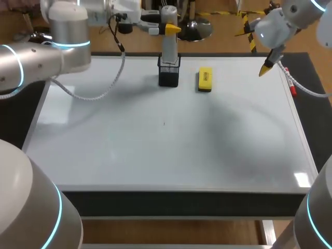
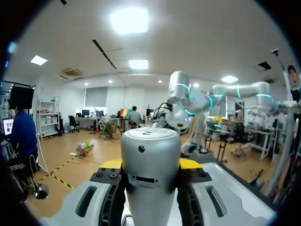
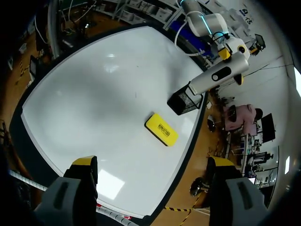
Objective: Pick up the inspection probe, press it on each red-marked spot on the whiteboard one by one, put down the probe, pick up the eraser, and wipe off all the red marks.
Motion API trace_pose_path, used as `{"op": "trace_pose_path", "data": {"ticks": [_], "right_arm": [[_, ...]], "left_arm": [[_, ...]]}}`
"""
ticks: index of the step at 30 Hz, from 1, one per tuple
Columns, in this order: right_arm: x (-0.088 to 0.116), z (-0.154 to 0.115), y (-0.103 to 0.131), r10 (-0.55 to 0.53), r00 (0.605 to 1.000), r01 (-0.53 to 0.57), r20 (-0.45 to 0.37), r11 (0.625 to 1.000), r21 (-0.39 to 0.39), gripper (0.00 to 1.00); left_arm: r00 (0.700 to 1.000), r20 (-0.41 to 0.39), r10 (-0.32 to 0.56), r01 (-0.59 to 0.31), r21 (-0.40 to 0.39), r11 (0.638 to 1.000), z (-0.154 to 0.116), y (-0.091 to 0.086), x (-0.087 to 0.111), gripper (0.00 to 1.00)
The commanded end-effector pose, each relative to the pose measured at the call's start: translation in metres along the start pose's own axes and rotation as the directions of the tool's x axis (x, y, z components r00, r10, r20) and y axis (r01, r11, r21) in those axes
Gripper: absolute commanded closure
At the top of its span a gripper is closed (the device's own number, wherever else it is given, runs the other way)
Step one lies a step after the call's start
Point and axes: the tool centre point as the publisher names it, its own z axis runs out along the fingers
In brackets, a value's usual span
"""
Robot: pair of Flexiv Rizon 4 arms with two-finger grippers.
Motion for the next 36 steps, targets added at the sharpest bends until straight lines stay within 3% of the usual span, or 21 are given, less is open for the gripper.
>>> {"op": "trace_pose_path", "data": {"ticks": [1,13,36], "right_arm": [[0.0,-0.001,0.0,-0.001,1.0,0.001,-0.003,1.0,0.003,0.0],[0.0,-0.001,0.0,-0.001,1.0,0.001,-0.003,1.0,0.003,0.0],[0.0,-0.001,0.0,-0.001,1.0,0.001,-0.003,1.0,0.003,0.0]], "left_arm": [[1.0,0.029,-0.007,0.007,0.002,1.0,0.002,0.001,0.001,1.0],[0.996,0.079,-0.03,0.029,0.007,1.0,0.001,0.008,-0.008,1.0],[0.996,0.075,-0.051,0.05,0.014,0.999,0.002,0.022,-0.022,1.0]]}}
